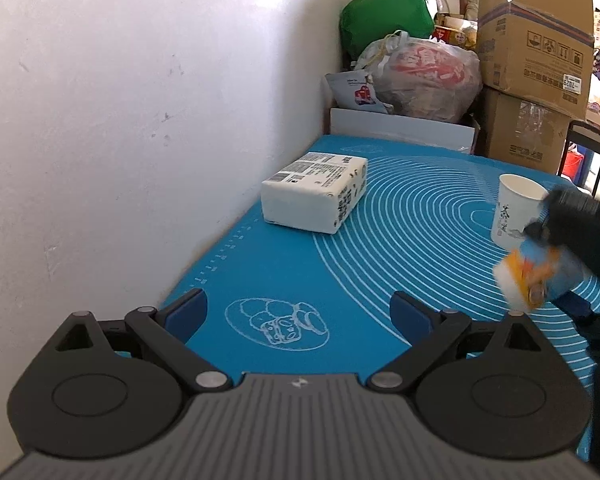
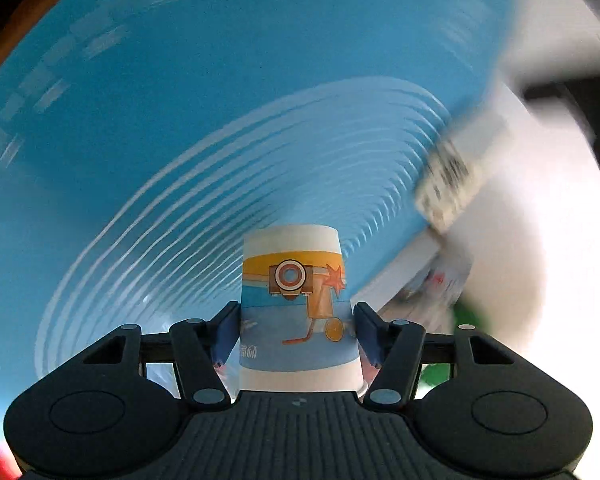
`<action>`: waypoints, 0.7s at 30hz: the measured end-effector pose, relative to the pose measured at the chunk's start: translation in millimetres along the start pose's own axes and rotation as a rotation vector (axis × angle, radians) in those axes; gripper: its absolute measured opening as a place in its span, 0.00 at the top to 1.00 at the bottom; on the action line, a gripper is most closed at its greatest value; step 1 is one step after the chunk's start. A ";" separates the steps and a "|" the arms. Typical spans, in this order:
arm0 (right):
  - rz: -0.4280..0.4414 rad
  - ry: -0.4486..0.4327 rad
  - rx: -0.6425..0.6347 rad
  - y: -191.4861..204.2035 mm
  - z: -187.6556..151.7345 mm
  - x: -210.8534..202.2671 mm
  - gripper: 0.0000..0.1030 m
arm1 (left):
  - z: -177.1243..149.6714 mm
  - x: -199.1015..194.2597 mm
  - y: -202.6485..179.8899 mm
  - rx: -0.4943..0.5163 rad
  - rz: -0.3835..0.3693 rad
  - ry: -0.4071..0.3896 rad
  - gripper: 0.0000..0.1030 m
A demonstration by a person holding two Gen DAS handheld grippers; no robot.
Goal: Flip cup upside down
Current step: 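Rotate the right gripper to turn the held cup rim-down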
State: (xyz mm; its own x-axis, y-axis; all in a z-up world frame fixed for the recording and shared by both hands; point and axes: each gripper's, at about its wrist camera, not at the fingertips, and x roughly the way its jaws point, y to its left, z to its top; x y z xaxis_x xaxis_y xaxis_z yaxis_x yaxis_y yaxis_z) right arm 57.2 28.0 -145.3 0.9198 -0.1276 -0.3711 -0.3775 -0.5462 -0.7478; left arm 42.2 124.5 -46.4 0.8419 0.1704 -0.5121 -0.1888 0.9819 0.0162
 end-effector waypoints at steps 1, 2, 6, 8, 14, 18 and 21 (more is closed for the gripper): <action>0.014 -0.003 0.112 -10.5 -6.9 0.7 0.44 | 0.7 -0.2 -1.3 0.003 -0.003 0.000 0.06; 0.020 -0.004 0.209 -17.3 -15.0 0.9 0.44 | 1.4 0.0 -3.1 0.006 -0.005 0.000 0.06; 0.030 0.008 0.578 -36.2 -55.0 5.8 0.44 | 4.0 -0.7 -11.5 0.021 -0.011 -0.006 0.06; 0.079 -0.003 0.788 -42.6 -77.7 6.5 0.44 | 5.5 -1.5 -16.7 0.032 -0.015 -0.009 0.06; 0.221 -0.043 1.443 -28.4 -154.7 18.0 0.44 | 7.8 -1.9 -35.4 0.062 -0.031 -0.012 0.06; 0.243 -0.045 1.743 3.1 -185.8 26.1 0.44 | 9.2 -3.3 -48.8 0.078 -0.050 -0.025 0.06; 0.278 -0.046 1.926 25.2 -200.2 33.4 0.44 | 9.8 -3.6 -58.7 0.081 -0.065 -0.030 0.06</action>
State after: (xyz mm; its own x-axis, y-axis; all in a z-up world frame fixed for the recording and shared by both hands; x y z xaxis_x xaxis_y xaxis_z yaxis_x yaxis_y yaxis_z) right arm 99.8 -155.7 -66.3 0.8323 -0.0013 -0.5543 -0.1114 0.9792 -0.1696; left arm 55.2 67.1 -37.1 0.8658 0.1073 -0.4888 -0.0929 0.9942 0.0536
